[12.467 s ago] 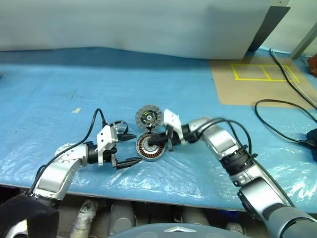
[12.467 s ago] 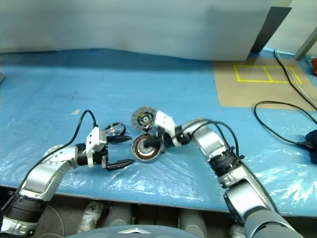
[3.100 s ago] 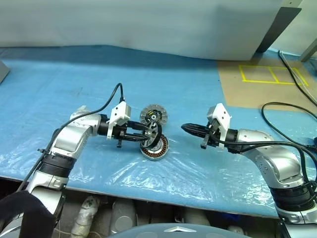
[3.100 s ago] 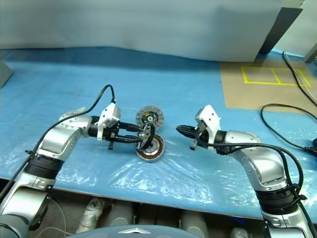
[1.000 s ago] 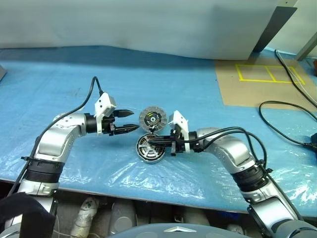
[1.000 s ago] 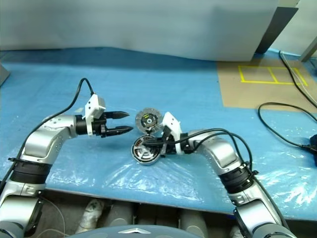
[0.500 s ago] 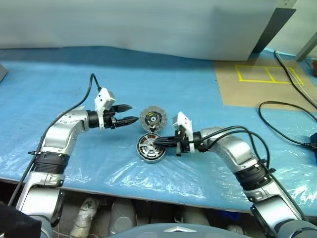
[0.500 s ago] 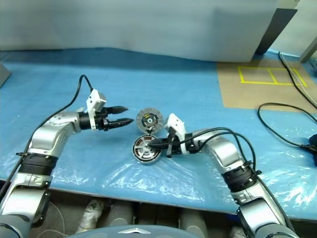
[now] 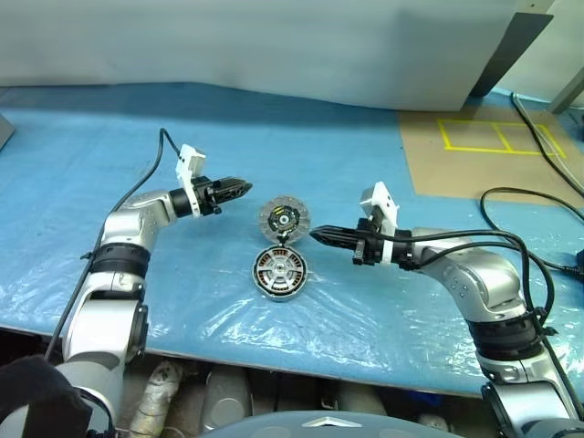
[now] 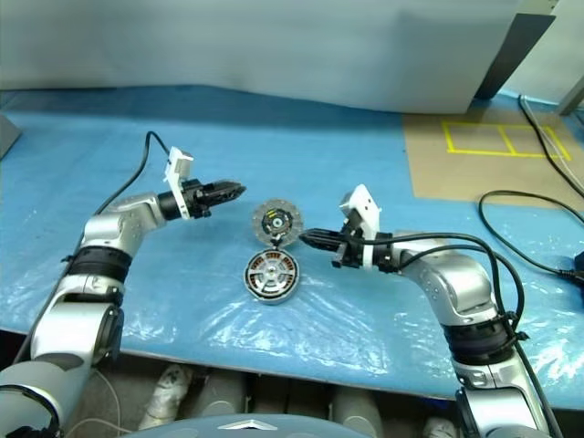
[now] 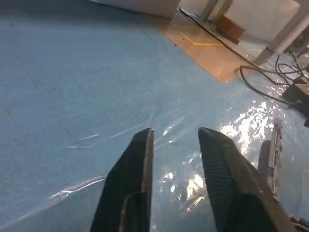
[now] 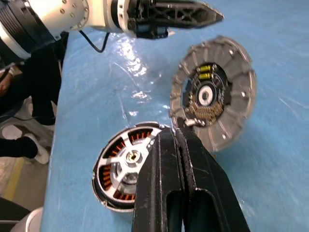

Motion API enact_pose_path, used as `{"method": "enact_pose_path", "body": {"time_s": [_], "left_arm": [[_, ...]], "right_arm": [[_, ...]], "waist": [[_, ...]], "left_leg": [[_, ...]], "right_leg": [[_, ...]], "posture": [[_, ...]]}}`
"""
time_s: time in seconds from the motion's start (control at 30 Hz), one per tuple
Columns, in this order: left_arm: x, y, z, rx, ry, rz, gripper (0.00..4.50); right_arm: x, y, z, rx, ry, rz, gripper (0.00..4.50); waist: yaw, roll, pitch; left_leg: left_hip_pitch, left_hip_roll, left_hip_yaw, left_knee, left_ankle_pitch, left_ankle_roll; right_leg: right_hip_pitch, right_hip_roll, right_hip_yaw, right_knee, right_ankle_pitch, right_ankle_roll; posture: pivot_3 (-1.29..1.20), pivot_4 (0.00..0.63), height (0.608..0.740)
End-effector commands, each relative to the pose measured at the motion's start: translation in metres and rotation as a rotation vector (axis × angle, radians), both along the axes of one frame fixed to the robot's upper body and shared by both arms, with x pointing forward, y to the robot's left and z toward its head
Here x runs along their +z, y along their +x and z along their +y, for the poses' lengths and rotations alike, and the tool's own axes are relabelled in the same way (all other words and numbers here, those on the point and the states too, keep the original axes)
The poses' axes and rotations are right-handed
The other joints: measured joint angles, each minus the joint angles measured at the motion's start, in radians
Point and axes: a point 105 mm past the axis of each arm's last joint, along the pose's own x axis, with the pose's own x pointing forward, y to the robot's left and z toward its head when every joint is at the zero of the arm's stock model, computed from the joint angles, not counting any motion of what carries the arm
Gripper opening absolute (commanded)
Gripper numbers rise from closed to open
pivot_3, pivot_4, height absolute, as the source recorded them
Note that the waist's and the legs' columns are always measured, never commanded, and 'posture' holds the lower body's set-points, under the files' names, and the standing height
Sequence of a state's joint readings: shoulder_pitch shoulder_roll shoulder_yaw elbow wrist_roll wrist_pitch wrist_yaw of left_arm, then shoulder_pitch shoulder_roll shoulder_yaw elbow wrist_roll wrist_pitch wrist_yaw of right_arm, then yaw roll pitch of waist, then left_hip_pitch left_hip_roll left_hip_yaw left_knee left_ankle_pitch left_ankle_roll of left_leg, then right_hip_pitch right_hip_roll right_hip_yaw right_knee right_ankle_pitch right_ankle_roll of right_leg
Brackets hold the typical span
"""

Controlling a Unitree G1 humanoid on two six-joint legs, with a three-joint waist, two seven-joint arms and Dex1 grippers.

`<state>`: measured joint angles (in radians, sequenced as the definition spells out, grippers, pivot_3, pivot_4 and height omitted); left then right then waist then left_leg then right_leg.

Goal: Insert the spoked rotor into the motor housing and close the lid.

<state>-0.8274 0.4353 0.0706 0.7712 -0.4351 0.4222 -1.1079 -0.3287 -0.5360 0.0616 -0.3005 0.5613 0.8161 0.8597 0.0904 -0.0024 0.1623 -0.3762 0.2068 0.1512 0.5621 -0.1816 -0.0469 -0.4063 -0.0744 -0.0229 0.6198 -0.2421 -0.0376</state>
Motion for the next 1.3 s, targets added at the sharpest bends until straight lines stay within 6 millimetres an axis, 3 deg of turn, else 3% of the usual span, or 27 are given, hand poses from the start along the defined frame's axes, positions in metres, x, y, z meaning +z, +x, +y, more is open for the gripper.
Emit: {"method": "enact_pose_path", "body": {"time_s": [0.03,0.07,0.17,0.47,0.8,0.93,1.17,1.3], "left_arm": [[0.004,0.002,-0.010,-0.065,-0.010,-0.020,0.30],[0.000,0.002,-0.015,-0.081,0.009,-0.016,0.06],[-0.012,0.004,-0.035,-0.124,0.060,-0.009,0.06],[-0.010,-0.010,-0.086,-0.364,0.074,-0.064,0.06],[0.000,-0.033,-0.098,-0.608,0.124,-0.153,0.06],[0.004,-0.045,-0.102,-0.697,0.105,-0.172,0.06],[-0.006,-0.073,-0.109,-0.819,0.151,-0.214,0.06],[-0.019,-0.089,-0.109,-0.886,0.214,-0.239,0.06]], "right_arm": [[0.015,-0.005,-0.001,-0.001,0.019,-0.052,0.00],[0.014,-0.005,-0.002,-0.006,0.013,-0.052,0.00],[0.012,-0.006,-0.004,-0.017,0.003,-0.048,0.00],[0.015,-0.018,-0.019,-0.049,-0.022,-0.043,0.00],[0.014,-0.027,-0.036,-0.112,-0.047,-0.038,0.00],[0.031,-0.034,-0.039,-0.110,-0.011,-0.066,0.00],[0.034,-0.036,-0.052,-0.141,-0.076,-0.091,0.00],[0.036,-0.032,-0.044,-0.136,-0.071,-0.109,0.00]], "waist": [[0.003,0.000,0.000],[0.004,0.000,0.000],[0.009,0.000,0.000],[0.016,-0.001,0.001],[0.015,-0.001,0.001],[0.016,-0.001,0.001],[0.014,-0.001,0.001],[0.012,-0.001,0.001]], "left_leg": [[0.000,0.000,0.000,0.000,0.000,0.000],[0.000,0.000,0.000,0.000,0.000,0.000],[0.000,0.000,0.000,0.000,0.000,0.000],[-0.001,-0.001,-0.002,0.000,0.000,0.000],[-0.002,-0.001,-0.002,-0.001,0.000,0.000],[-0.002,-0.001,-0.002,-0.001,0.000,0.000],[-0.001,-0.001,-0.002,-0.002,0.000,0.000],[-0.001,0.000,-0.002,-0.002,0.000,0.000]], "right_leg": [[0.000,0.000,0.000,0.000,0.001,0.001],[0.000,0.000,0.000,0.000,0.001,0.001],[0.000,0.000,0.000,0.000,0.001,0.001],[0.001,-0.001,-0.001,-0.002,0.002,0.004],[0.001,-0.001,-0.001,-0.003,0.003,0.005],[0.001,-0.001,-0.001,-0.003,0.003,0.004],[0.001,-0.001,-0.001,-0.005,0.002,0.003],[0.001,-0.001,-0.001,-0.005,0.000,0.000]], "posture": [[0.00,0.150,0.740],[0.00,0.150,0.740],[0.00,0.150,0.740],[0.00,0.150,0.740],[0.00,0.150,0.740],[0.00,0.150,0.740],[0.00,0.150,0.740],[0.00,0.150,0.740]]}}
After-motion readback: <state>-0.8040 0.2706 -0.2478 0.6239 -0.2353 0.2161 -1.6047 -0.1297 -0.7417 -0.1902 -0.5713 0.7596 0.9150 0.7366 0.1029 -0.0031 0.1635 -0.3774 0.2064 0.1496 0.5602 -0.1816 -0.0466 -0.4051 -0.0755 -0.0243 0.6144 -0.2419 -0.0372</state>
